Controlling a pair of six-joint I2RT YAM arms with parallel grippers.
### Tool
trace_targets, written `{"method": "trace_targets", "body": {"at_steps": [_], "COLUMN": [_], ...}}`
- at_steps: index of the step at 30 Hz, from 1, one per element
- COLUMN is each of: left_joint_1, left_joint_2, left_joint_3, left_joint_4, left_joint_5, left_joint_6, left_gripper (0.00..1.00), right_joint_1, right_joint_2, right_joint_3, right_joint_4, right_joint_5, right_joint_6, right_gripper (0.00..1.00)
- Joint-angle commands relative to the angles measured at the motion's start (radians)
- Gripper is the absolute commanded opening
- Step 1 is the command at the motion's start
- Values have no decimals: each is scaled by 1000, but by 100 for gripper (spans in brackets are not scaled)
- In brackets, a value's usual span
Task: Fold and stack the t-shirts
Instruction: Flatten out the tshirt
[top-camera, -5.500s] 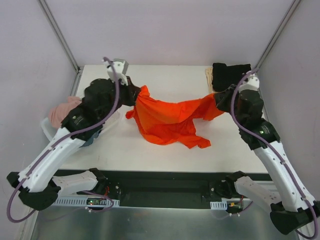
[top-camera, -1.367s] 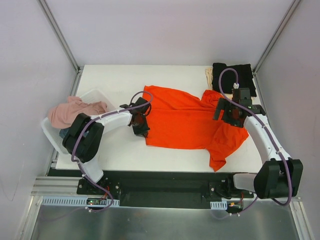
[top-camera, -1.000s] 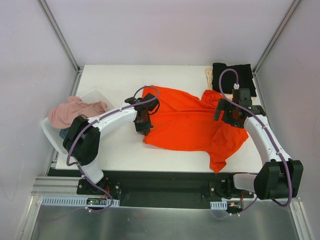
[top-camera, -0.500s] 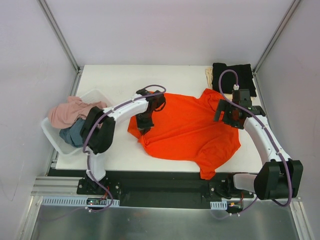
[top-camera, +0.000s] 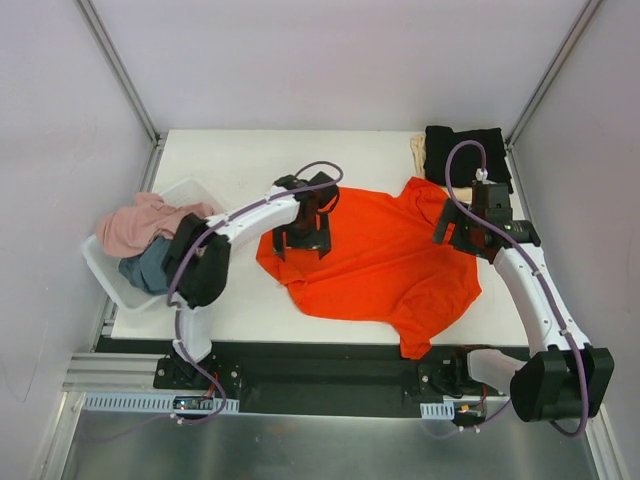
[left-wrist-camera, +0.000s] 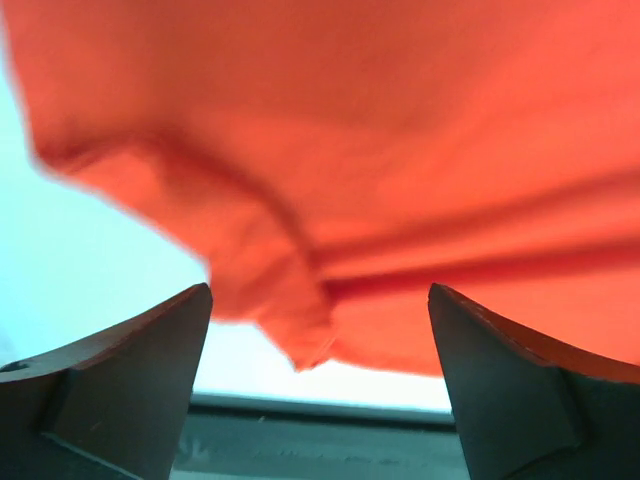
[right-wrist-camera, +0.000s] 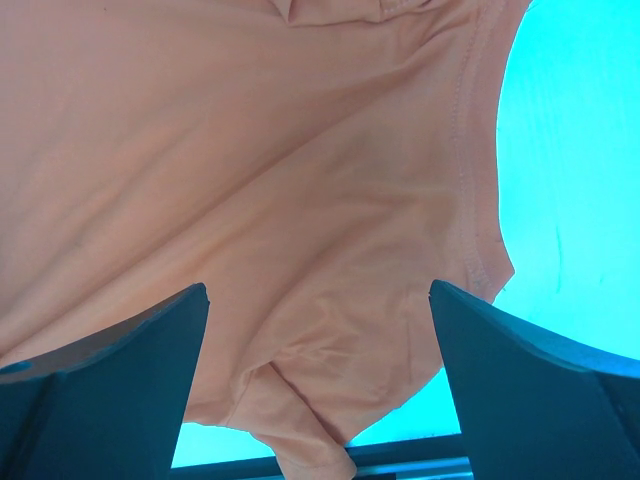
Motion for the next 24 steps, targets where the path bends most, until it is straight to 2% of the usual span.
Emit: {"method": "trace_targets", "body": {"at_steps": [1, 2, 4, 7, 9, 14, 16, 18, 20, 22, 23, 24], "left_joint_1": [0, 11, 29, 77, 115, 195, 227, 244, 248, 248, 247, 248], "left_joint_2": [-304, -339, -428, -530, -592, -660, -659, -634, -613, -578, -567, -555], "left_joint_3": [-196, -291, -388, -599, -672, -836, -879, -899, -901, -886, -882, -879], "left_joint_4": [-7, 31, 88, 242, 385, 582, 662, 722, 759, 765, 770, 770], "left_joint_5": [-28, -22, 20, 124, 179, 258, 285, 362, 389, 396, 400, 415], "left_joint_6": [-42, -56, -85, -111, -132, -171, -171, -174, -176, -177, -177, -177], "left_gripper": [93, 95, 99, 99, 99, 84, 81, 72, 62, 56, 48, 44], "right_joint_1": [4, 6, 4, 6, 9, 10, 10, 10, 12, 12, 12, 13], "right_joint_2": [-26, -27, -21, -11, -6, -4, -4, -4, -6, -9, -11, -15], "right_joint_3": [-30, -33, -38, -38, -39, -39, -39, -38, -39, -39, -39, -39], "right_joint_4": [-19, -18, -18, -20, -15, -15, -15, -18, -18, -18, -19, -20], "right_joint_5": [-15, -12, -13, -27, -35, -35, -29, -28, -28, -24, -25, -21], "right_joint_6": [12, 14, 18, 21, 24, 30, 30, 32, 35, 37, 38, 41], "right_gripper": [96, 97, 97, 97, 96, 97, 96, 96, 97, 96, 97, 97]}}
